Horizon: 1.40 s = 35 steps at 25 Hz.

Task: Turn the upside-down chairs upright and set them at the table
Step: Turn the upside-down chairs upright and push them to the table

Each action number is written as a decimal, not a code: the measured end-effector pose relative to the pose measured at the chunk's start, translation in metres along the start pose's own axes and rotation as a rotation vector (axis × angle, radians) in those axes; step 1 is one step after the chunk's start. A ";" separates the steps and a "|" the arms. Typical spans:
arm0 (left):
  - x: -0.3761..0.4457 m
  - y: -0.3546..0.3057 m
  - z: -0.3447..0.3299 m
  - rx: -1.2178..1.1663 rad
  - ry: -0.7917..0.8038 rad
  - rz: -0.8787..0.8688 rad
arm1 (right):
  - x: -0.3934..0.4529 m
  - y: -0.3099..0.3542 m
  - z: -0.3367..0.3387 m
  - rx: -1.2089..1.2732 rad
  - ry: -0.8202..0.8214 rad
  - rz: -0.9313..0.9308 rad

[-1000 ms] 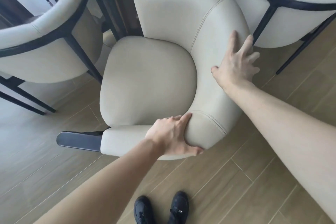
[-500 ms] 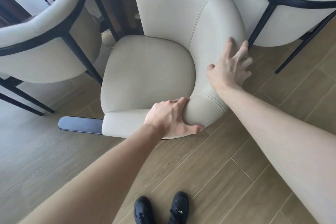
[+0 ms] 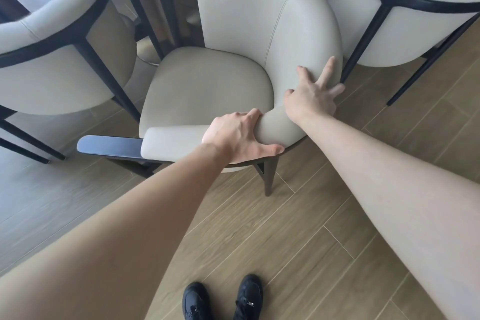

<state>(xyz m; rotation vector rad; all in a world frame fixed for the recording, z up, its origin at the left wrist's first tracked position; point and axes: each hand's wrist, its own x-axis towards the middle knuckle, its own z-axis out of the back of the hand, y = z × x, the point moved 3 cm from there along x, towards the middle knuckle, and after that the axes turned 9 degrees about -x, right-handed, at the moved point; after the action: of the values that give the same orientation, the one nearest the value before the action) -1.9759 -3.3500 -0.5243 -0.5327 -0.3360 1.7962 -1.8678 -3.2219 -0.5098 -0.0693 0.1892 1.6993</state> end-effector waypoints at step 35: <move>0.191 -0.133 -0.028 -0.315 -0.186 0.486 | 0.305 0.116 0.042 -0.421 0.018 0.431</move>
<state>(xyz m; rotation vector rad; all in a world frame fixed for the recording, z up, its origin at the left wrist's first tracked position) -1.8935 -3.1304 -0.5186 -0.7137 -0.6698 2.2872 -2.0223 -2.9314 -0.5055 -0.3794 -0.1561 2.1467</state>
